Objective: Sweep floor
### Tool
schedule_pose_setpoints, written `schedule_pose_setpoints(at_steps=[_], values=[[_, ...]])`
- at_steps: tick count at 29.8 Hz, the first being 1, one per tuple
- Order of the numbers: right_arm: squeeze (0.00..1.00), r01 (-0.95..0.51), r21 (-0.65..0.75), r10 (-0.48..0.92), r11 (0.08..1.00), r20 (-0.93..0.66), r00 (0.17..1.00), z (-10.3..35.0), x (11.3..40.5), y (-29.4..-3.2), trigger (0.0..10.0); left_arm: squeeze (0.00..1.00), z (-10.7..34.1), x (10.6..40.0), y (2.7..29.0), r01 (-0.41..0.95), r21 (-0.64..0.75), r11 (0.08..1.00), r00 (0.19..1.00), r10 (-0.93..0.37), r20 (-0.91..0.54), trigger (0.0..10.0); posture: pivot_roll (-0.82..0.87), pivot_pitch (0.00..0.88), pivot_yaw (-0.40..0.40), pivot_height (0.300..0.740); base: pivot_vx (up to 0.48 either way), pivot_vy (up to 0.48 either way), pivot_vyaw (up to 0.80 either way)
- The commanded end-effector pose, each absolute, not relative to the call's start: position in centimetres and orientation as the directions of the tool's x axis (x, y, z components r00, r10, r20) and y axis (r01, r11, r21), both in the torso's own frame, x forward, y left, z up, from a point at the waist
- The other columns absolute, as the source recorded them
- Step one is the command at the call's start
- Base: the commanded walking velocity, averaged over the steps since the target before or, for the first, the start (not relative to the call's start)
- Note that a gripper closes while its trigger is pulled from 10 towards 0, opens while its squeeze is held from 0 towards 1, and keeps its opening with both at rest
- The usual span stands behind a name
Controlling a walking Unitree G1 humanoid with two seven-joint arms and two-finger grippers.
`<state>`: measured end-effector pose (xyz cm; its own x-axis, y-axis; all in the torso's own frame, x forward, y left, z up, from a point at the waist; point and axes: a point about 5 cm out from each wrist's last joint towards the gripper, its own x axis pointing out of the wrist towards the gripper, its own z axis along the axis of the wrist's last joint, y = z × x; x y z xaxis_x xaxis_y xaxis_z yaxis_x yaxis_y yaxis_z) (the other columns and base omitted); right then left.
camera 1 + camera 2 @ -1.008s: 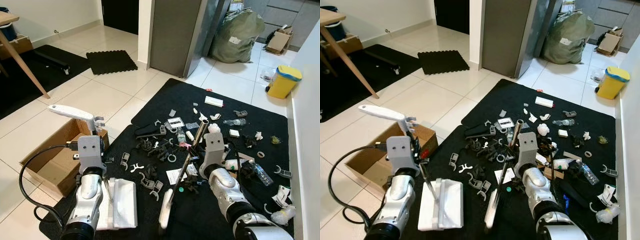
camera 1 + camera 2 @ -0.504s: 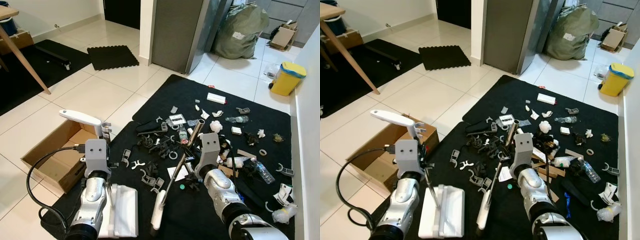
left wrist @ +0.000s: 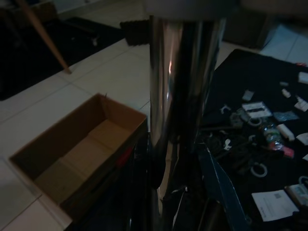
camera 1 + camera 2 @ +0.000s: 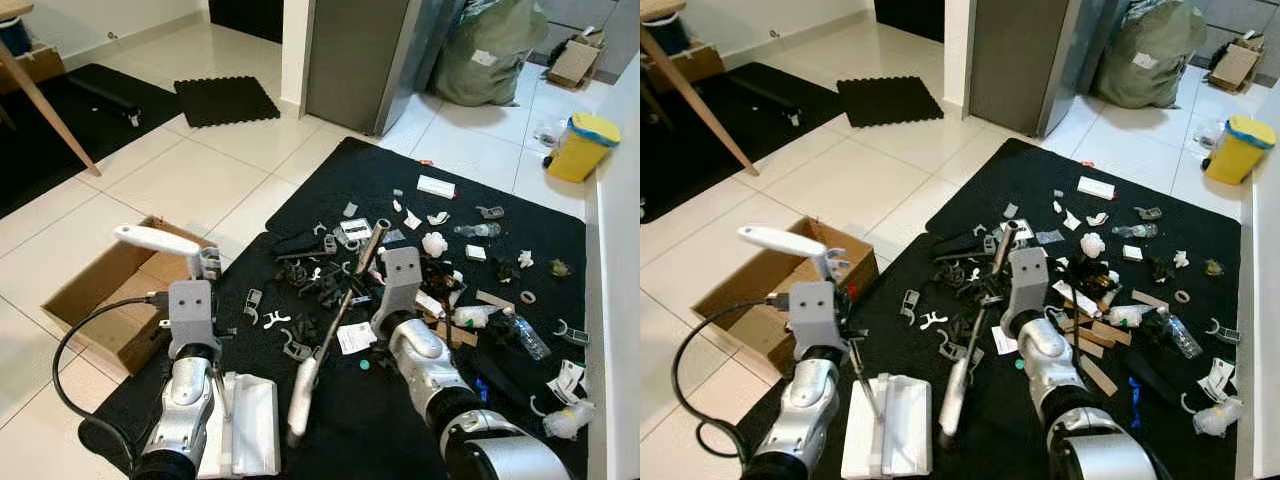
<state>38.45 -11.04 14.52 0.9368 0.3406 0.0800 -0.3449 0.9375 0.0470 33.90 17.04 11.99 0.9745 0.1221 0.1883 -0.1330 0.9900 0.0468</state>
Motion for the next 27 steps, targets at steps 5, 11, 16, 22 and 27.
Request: schedule_pose_setpoints(at_steps=[5,11,16,22,27], values=[[0.0,-0.331,0.048,0.328,0.942,0.073,0.942,13.9,38.2,-11.7,10.0,0.0,11.7,33.5,18.1,-0.149,0.082,0.985,0.975,0.133,0.179,10.0,0.13,0.343,-0.05,0.74,0.0,0.0,0.0],[0.0,-0.304,0.048,0.301,0.952,0.064,0.952,13.6,38.1,-12.8,10.0,0.0,12.0,33.9,17.3,-0.12,0.07,0.99,0.983,0.109,0.148,10.0,0.12,0.33,-0.049,0.74,0.0,0.0,0.0],[0.0,-0.295,0.047,0.292,0.954,0.068,0.954,13.7,38.2,-13.0,10.0,0.0,12.5,34.2,16.7,-0.089,0.075,0.993,0.984,0.076,0.161,10.0,0.12,0.323,-0.049,0.74,0.0,0.0,0.0],[0.0,-0.292,0.046,0.288,0.955,0.074,0.955,13.9,38.3,-13.0,10.0,0.0,12.9,34.4,17.1,-0.111,0.086,0.99,0.979,0.094,0.18,10.0,0.11,0.315,-0.046,0.74,0.271,0.0,0.0],[0.0,-0.291,0.045,0.287,0.956,0.074,0.955,13.9,38.3,-13.0,10.0,0.0,13.0,34.4,17.3,-0.112,0.089,0.99,0.98,0.095,0.175,10.0,0.11,0.314,-0.045,0.74,0.48,0.0,0.0]])
